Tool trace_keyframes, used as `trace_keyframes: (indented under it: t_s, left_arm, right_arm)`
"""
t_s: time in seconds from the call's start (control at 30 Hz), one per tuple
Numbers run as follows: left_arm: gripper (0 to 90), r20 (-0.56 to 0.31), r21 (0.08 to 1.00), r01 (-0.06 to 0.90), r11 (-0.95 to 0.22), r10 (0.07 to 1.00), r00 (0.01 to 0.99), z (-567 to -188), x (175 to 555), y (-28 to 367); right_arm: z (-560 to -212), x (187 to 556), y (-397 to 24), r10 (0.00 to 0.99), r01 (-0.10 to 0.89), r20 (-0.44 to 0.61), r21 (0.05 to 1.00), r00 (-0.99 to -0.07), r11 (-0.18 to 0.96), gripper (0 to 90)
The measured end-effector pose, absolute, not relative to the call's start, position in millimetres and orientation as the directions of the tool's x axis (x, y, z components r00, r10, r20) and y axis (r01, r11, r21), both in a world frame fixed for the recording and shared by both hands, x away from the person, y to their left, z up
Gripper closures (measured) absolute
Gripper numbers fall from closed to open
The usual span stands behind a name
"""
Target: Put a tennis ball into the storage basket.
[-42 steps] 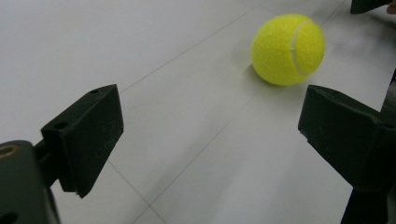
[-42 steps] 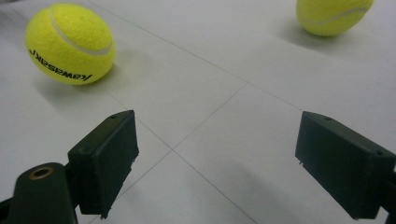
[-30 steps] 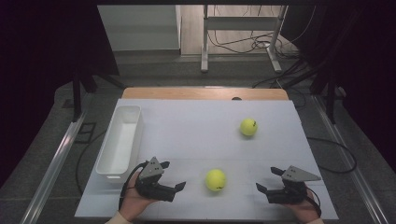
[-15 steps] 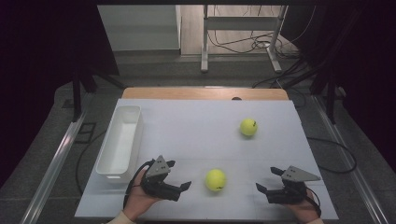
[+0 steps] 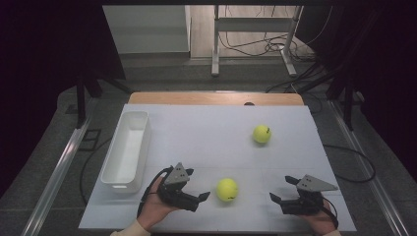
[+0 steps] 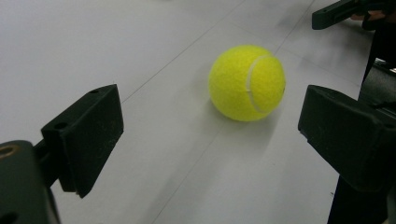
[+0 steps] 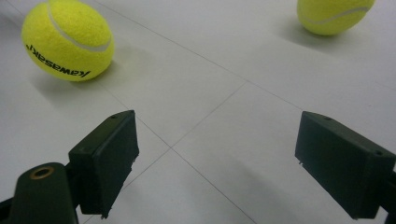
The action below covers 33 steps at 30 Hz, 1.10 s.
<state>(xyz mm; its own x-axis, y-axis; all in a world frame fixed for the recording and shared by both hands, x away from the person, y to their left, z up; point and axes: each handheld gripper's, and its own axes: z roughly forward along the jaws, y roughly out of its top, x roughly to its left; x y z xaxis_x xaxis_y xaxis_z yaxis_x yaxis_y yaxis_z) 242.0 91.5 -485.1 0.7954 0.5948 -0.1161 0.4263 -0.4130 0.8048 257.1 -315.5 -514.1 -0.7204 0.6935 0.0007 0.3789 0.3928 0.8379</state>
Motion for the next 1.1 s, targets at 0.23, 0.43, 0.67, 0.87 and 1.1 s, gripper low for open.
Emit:
trace_keyframes:
  t_s: [0.23,0.43,0.67,0.87,1.1]
  left_arm:
    - [7.4,-0.119,0.795,0.430,-0.427,0.586,0.802,-485,246,84]
    - [7.4,-0.119,0.789,0.430,-0.438,0.579,0.807,-485,249,77]
    - [7.0,-0.117,0.780,0.433,-0.452,0.574,0.810,-486,252,71]
    - [6.7,-0.119,0.770,0.437,-0.464,0.569,0.813,-488,256,65]
    - [5.5,-0.119,0.755,0.444,-0.482,0.565,0.817,-489,259,60]
  right_arm:
    - [-514,257,-315,0.693,0.379,-0.001,0.837,-0.721,0.395,13.7]
    - [-515,257,-315,0.691,0.380,-0.001,0.834,-0.723,0.399,13.8]
    - [-515,257,-315,0.688,0.379,-0.002,0.834,-0.725,0.402,13.7]
    - [-515,257,-315,0.687,0.378,-0.005,0.832,-0.726,0.406,13.7]
    - [-515,257,-314,0.686,0.378,-0.006,0.831,-0.728,0.409,13.7]
